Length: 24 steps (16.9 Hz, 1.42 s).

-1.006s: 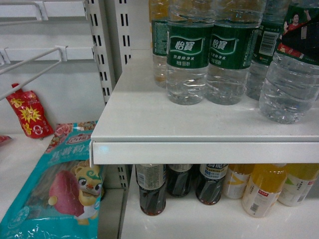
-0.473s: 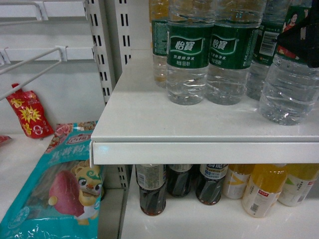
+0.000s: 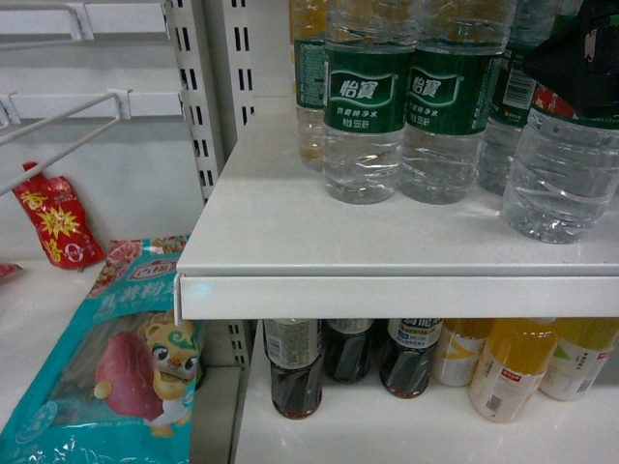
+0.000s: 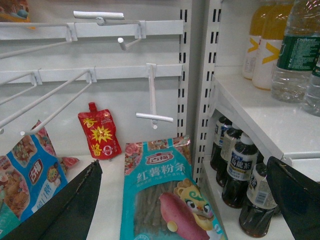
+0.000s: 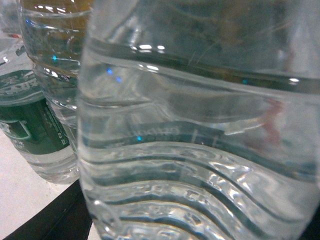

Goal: Move water from second to third shelf

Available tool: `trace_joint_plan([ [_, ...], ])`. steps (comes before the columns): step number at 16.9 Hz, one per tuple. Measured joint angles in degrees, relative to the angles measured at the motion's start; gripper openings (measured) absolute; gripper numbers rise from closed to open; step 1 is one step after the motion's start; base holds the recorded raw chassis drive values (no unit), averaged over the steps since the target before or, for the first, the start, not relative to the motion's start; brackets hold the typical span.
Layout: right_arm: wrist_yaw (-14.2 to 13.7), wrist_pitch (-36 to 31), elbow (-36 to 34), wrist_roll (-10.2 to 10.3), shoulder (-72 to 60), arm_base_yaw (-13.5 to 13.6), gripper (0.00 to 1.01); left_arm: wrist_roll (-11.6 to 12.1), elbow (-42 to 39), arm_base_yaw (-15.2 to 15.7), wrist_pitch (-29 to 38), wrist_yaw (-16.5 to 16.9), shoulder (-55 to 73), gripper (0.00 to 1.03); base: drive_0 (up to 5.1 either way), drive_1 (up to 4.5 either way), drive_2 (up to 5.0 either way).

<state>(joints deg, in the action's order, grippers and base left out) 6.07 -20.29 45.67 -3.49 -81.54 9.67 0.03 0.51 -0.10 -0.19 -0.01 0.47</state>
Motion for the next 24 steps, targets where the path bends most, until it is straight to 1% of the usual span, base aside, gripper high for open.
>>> trace_joint_plan([
  [4,-0.02,3.13,-0.04,0.76,3.28,-0.31,0.98,0.0,0.0,0.0,-0.02,0.0,0.0,0.98,0.0,0.0,0.0],
  [5,0.0,4.09,-0.07,1.29,4.68,-0.57,0.98,0.0,0.0,0.0,0.0,-0.02,0.0,0.98,0.0,0.0,0.0],
  [7,0.94,5.49,-0.72,2.45,6.84,-1.2,0.98,0.0,0.0,0.0,-0.02,0.02,0.02,0.98,0.0,0.0,0.0],
  [9,1.55,6.32,-2.29,3.06,9.01,-1.73,0.98,0.0,0.0,0.0,-0.02,0.0,0.0,0.98,0.0,0.0,0.0],
  [10,1.95,7.15,-2.89,3.82,9.92,-2.23,0.98,0.0,0.0,0.0,-0.02,0.0,0.0,0.98,0.0,0.0,0.0],
  [11,2.29,9.4,-3.32,5.31,11.13,-2.89,0.98,0.0,0.0,0.0,0.0,0.0,0.0,0.98,0.0,0.0,0.0],
  [12,2.8,10.51,-4.0,6.54,12.46,-3.08,0.98,0.0,0.0,0.0,0.0,0.0,0.02,0.98,0.0,0.0,0.0],
  [13,3.74,11.85,-4.74,7.23,14.62,-2.93,0.98,0.0,0.0,0.0,-0.02,0.0,0.0,0.98,0.0,0.0,0.0],
  [14,4.46,12.85,-5.11,7.43,16.7,-2.93,0.98,0.0,0.0,0.0,0.0,0.0,0.02,0.98,0.0,0.0,0.0],
  [16,4.55,14.71,-6.08,7.54,21.22,-2.93,0.98,0.0,0.0,0.0,-0.02,0.0,0.0,0.98,0.0,0.0,0.0],
  [18,4.52,17.42,-8.52,7.54,26.64,-3.08,0.98,0.0,0.0,0.0,-0.02,0.0,0.02,0.98,0.0,0.0,0.0],
  [20,4.92,20.59,-10.29,7.58,33.14,-4.98,0.98,0.0,0.0,0.0,-0.02,0.0,0.0,0.98,0.0,0.0,0.0],
  [21,-1.2,11.8,-14.32,6.43,37.18,-5.31,0.9,0.0,0.0,0.0,-0.02,0.0,0.0,0.98,0.0,0.0,0.0],
  [22,-4.28,7.8,-18.69,5.11,41.99,-8.07,0.79,0.0,0.0,0.0,-0.02,0.0,0.0,0.98,0.0,0.0,0.0],
  [23,-6.51,9.01,-22.86,4.76,47.12,-10.16,0.66,0.0,0.0,0.0,-0.02,-0.13,0.0,0.98,0.0,0.0,0.0],
  [24,-6.47,10.21,-26.32,4.39,51.17,-9.97,0.53,0.0,0.0,0.0,0.0,0.02,0.0,0.98,0.0,0.0,0.0],
])
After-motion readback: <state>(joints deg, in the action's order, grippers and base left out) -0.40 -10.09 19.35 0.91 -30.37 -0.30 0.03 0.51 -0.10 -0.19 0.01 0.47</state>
